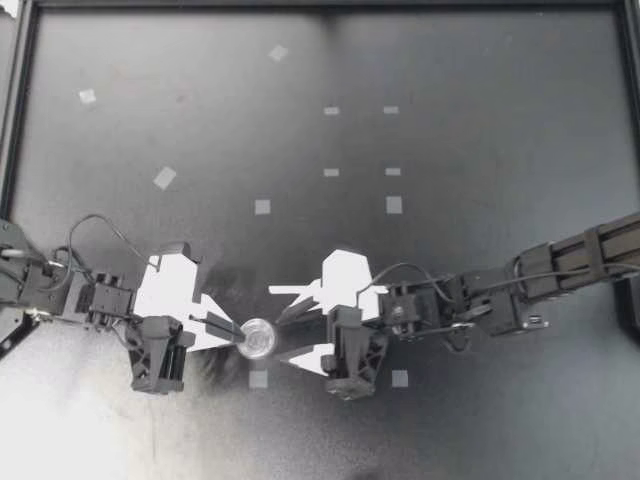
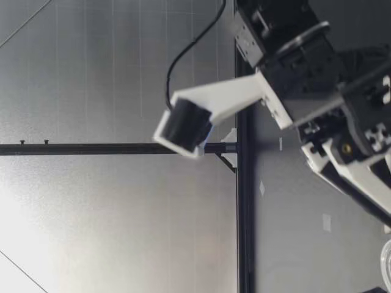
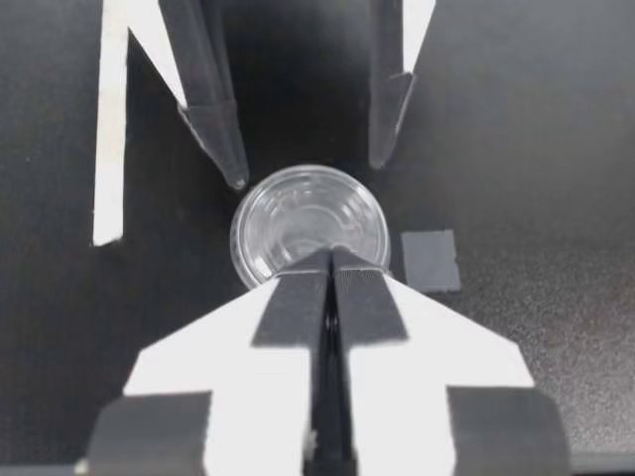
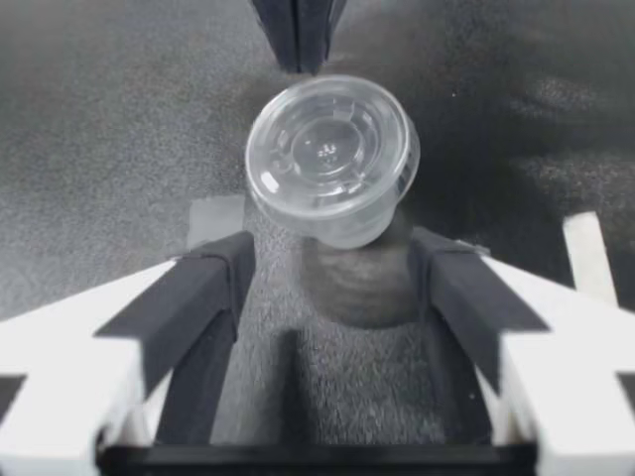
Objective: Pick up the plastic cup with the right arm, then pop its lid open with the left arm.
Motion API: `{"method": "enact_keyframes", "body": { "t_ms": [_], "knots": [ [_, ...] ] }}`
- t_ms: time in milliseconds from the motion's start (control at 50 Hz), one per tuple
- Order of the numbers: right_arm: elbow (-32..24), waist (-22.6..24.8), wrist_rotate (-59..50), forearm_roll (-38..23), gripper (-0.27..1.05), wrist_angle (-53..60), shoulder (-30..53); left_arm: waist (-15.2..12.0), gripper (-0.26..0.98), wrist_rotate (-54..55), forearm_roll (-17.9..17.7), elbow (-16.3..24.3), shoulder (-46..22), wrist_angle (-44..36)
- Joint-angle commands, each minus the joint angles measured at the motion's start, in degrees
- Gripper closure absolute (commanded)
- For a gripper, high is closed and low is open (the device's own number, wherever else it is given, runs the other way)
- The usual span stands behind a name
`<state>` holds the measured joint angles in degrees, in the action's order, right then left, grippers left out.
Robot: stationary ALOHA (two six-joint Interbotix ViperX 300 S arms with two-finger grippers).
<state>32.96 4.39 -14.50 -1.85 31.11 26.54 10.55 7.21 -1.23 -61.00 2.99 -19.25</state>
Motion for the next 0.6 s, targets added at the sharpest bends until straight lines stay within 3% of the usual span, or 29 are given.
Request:
{"method": "enact_keyframes", "body": {
  "t_ms": [0,580],
  "knots": [
    [-1.93,0.35,0.00,-0.18,0.14,-0.53,-0.35,0.18,0.74,-0.09,-0.09,0.35,0.62,-0.62],
    [-3.52,0.26,0.09,-0.18,0.14,-0.70,0.97,0.18,0.74,-0.09,-0.09,0.26,-2.37,-2.99]
  ]
}}
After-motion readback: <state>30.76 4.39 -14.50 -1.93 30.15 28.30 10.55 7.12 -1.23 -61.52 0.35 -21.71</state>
